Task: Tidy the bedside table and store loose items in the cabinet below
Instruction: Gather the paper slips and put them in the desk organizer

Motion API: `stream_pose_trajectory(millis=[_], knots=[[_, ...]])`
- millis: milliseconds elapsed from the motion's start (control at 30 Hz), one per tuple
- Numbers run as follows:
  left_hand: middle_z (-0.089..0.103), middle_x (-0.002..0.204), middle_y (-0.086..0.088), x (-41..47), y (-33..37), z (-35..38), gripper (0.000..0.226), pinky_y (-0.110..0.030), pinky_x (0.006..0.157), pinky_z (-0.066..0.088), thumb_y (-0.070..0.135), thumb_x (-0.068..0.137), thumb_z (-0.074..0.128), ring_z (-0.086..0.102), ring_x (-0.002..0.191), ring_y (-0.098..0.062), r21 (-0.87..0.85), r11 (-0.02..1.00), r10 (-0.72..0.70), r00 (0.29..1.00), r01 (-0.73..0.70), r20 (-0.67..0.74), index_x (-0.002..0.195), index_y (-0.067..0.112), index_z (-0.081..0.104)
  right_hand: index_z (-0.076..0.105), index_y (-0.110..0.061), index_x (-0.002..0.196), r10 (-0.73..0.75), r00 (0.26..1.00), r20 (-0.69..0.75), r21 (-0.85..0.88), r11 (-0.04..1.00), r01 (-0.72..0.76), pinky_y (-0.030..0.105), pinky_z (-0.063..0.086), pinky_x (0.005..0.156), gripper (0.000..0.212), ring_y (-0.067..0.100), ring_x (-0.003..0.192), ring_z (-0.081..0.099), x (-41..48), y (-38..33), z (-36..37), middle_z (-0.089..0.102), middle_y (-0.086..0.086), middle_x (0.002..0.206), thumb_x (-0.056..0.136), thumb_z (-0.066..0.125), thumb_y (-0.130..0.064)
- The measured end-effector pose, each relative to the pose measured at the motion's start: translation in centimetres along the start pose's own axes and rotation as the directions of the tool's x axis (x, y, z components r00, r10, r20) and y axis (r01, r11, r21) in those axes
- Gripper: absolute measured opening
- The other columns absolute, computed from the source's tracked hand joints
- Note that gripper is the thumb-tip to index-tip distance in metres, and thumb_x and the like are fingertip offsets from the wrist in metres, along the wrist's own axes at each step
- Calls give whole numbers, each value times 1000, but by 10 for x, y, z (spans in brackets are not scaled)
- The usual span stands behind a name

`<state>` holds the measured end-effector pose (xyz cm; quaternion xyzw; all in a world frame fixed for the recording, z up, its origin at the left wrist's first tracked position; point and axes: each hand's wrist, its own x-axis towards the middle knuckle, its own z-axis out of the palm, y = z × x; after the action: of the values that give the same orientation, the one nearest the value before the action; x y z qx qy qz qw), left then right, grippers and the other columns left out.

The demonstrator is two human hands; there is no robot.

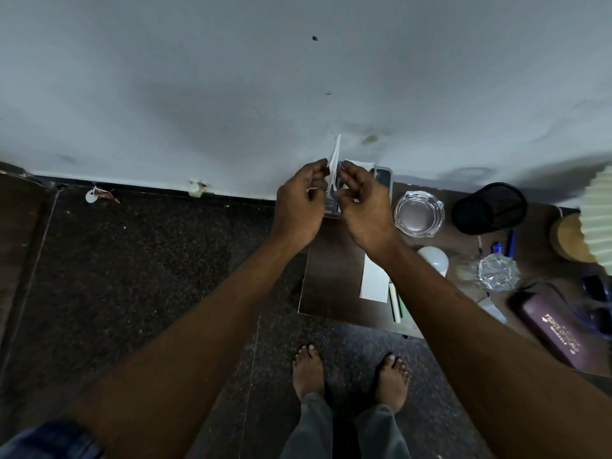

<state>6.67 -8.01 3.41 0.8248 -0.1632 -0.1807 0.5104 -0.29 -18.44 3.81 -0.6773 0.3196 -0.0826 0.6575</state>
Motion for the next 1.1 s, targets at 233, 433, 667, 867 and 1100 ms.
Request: stream_pose_trajectory(millis=[233,433,667,867,1100], knots=[[72,116,9,6,-14,4,43,-22,93,55,3,95,51,67,105,-2,20,999,-27,999,27,24,133,20,62,48,-1,146,55,998,23,40,998,-56,46,52,105,66,18,129,60,7,9,3,62,8,140,84,59,20],[72,115,10,9,-21,4,47,-23,91,56,2,92,50,67,104,-1,58,997,-59,998,57,39,132,24,62,46,3,146,80,997,19,38,996,-81,52,49,108,68,19,132,58,15,27,11,60,11,142,82,58,21],[68,113,17,10,-21,0,50,-25,85,58,0,87,52,65,88,9,64,995,-81,995,77,53,129,24,63,49,-5,146,29,999,34,-137,990,-24,39,51,107,66,9,128,58,14,27,15,62,3,139,83,57,16],[71,117,9,3,-27,2,44,-38,88,60,1,87,55,71,97,-11,-42,990,-132,991,133,10,126,19,65,53,-26,138,-99,990,98,-500,855,135,45,59,74,49,34,83,71,7,25,15,72,9,119,90,57,-20],[72,112,5,-9,-31,1,44,-34,91,59,-1,87,58,69,103,-10,-61,980,-194,980,191,-42,126,17,64,54,-25,138,-171,981,91,-619,762,190,41,59,75,49,30,87,73,-3,22,9,73,7,118,90,59,-19]])
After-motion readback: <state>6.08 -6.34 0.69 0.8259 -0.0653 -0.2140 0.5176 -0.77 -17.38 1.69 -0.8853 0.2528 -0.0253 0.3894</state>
